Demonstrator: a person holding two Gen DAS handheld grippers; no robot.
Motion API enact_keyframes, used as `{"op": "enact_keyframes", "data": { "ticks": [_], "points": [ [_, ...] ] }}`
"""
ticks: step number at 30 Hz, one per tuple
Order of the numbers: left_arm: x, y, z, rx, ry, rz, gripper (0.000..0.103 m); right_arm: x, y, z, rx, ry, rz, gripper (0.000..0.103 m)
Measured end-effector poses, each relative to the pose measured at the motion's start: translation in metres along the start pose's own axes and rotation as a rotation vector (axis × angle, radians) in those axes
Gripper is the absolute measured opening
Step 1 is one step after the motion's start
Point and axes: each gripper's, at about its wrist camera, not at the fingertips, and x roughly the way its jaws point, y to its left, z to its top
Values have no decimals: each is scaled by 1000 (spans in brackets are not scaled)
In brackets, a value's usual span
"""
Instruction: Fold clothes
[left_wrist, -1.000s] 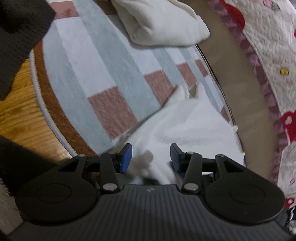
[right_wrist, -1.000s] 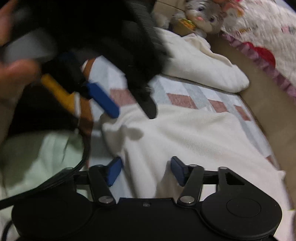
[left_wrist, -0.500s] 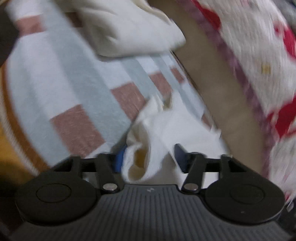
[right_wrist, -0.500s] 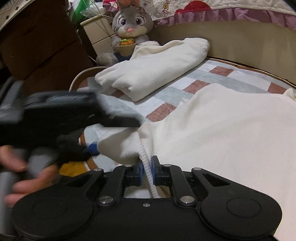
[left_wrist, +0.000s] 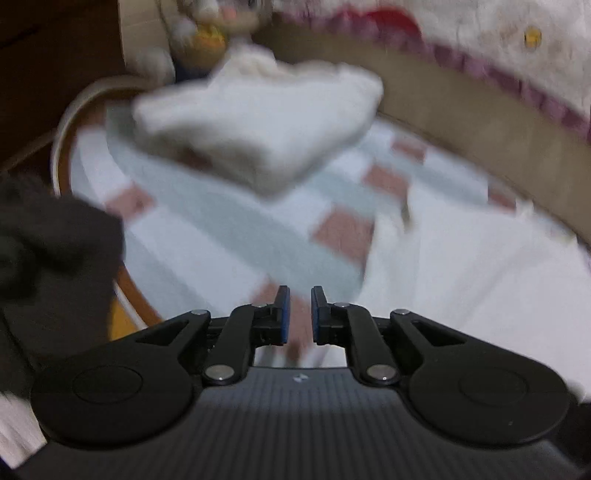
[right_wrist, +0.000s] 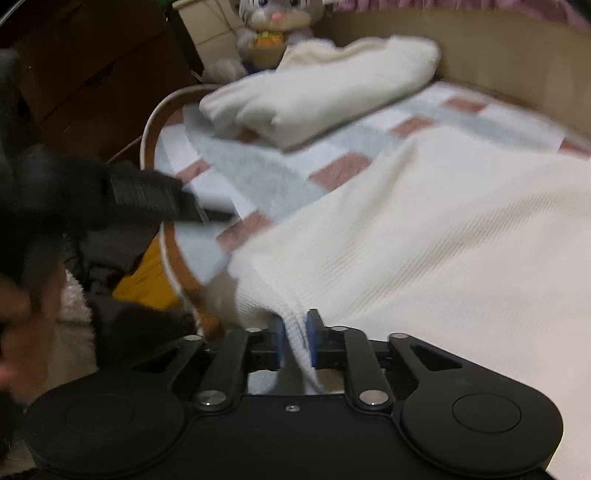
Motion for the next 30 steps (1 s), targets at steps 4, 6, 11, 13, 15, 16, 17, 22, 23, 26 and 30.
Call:
{"op": "enact_keyframes", "data": {
  "ticks": [4,6,11,13,15,16,17,22,23,26,30],
  "points": [
    [26,-23,42,200,97,-244,51,-17,-17,6,126,-10,179,48],
    [52,-41,45,326,67,-234,52,-41,-25,4,175,-69,178,48],
    [114,-82,43,577,24,-221,54,-121,-80,-9,285,-209,-20,49],
    [134,-85,36,582,62,-261,13,-153,-111,-11,310,-232,-184,49],
    [145,-83,32,592,61,-251,3,-182,-143,-9,340,-251,-337,51],
    [145,-82,31,615,31,-230,3,-195,-158,-10,361,-258,-402,53],
    [144,-83,31,634,7,-197,3,-208,-173,-12,382,-264,-468,53],
    [149,-77,42,570,-14,-158,3,-259,-249,-28,561,-309,-643,53],
    [153,-77,41,576,-12,-137,3,-264,-257,-34,591,-310,-654,54],
    [163,-70,41,577,-3,-34,2,-264,-275,-47,648,-289,-687,58],
    [148,-55,54,419,-24,-148,3,-255,-295,-57,706,-264,-753,63]
  ]
}}
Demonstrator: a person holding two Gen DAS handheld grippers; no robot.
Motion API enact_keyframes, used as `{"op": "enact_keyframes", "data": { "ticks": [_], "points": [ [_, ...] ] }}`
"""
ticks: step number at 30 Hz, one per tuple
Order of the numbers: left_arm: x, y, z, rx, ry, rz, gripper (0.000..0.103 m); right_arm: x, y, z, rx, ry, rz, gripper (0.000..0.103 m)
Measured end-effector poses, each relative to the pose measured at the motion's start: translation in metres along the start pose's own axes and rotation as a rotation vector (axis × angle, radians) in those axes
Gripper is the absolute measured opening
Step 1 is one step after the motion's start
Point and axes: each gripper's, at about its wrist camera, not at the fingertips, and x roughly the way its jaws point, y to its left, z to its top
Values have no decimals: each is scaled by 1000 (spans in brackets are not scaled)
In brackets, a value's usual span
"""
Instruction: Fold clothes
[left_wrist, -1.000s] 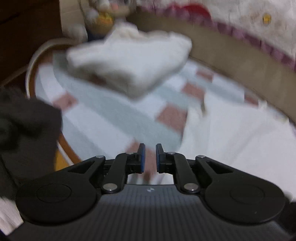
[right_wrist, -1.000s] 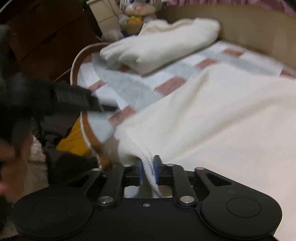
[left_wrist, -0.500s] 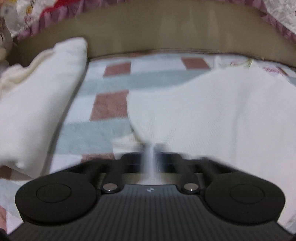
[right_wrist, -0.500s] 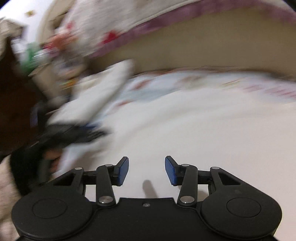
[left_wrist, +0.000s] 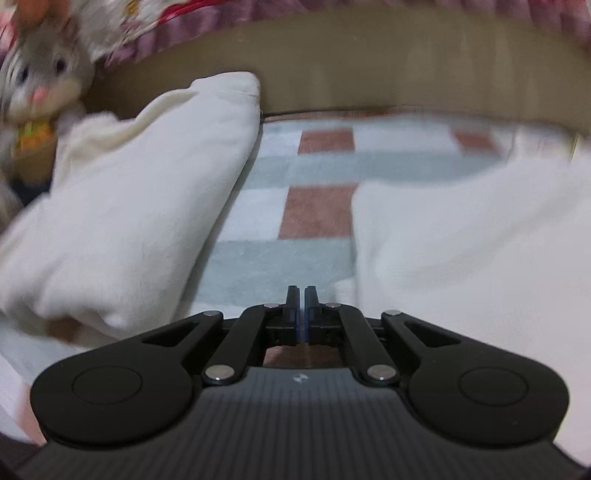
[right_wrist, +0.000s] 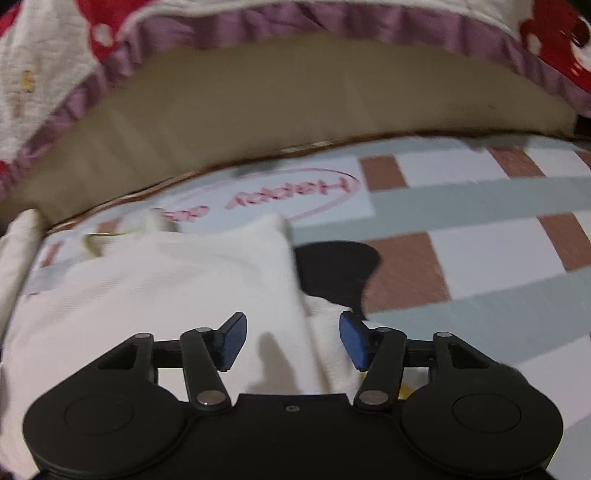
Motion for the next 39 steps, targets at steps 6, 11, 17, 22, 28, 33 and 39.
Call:
{"op": "enact_keyframes", "data": {
  "ticks": [6,11,17,22,28,33,39],
  "points": [
    [-29,-54,12,-16,-47,-265,5,31,4,1,-123,38,40,8],
    [-34,-99,-5,-7,74,-482,5,22,4,7,-168,-32,-14,8],
    [-37,-147,-33,242,209,-531,18,13,10,0,-151,-25,-109,33],
    [-51,-140,-45,254,260,-506,19,-54,4,-37,31,-38,71,49],
    [-66,-124,-47,171,214,-448,19,-103,5,-111,49,51,145,54],
    [-91,-137,-30,104,89,-637,19,-109,-19,-156,183,140,185,55],
    [-82,-174,-37,22,169,-622,19,-96,-49,-180,443,17,241,57]
  ]
}}
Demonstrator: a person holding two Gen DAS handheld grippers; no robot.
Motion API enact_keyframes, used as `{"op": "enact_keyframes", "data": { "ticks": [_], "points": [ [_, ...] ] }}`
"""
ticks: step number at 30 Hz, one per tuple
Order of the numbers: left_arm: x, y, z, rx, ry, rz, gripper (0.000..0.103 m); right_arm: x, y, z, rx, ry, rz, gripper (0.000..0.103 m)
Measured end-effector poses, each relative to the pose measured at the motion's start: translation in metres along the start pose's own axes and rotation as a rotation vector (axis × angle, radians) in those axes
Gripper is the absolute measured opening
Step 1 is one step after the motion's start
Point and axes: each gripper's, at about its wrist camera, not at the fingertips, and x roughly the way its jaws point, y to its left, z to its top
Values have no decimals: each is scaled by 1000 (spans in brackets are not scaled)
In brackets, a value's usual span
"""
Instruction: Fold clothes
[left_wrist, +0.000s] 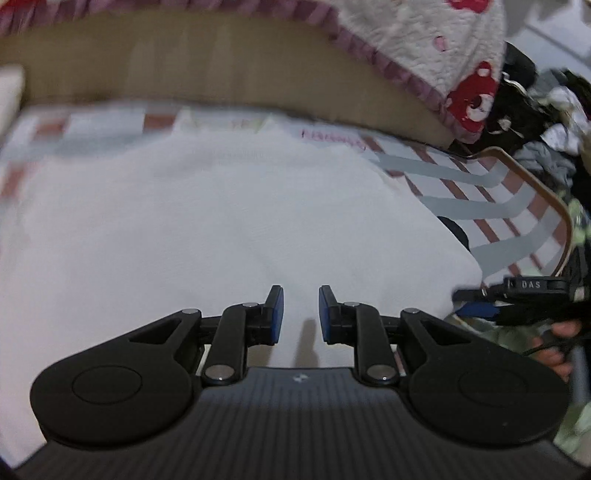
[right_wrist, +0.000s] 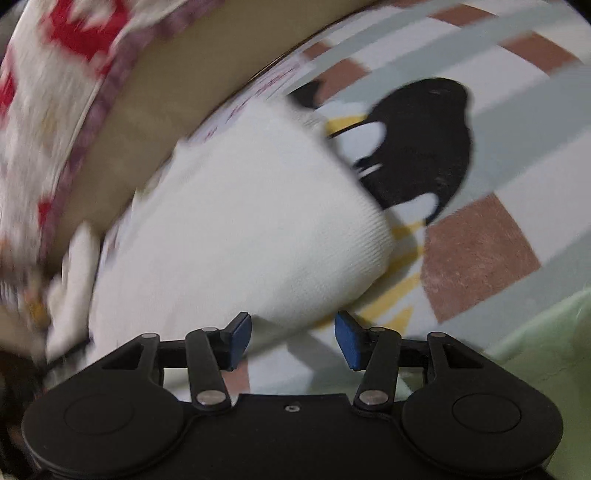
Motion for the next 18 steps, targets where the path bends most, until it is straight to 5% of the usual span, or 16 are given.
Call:
{"op": "enact_keyframes", "data": {
  "ticks": [3,9,11,13,18],
  "points": [
    [15,4,-10,-84,45,20,19,1,-3,-8,21,-144,-23,62],
    [23,6,-34,-177,127,69,21,13,1,-7,41,-216,39,72],
    [22,9,-36,-196,132,66,21,23,15,-2,-44,-208,13,34],
    [18,10,-33,-193,122,70,21,30,28,3,-139,-206,-12,17],
    [-23,30,-18,-214,91,136,19,4,80,17,-427,-251,43,14]
  ]
}}
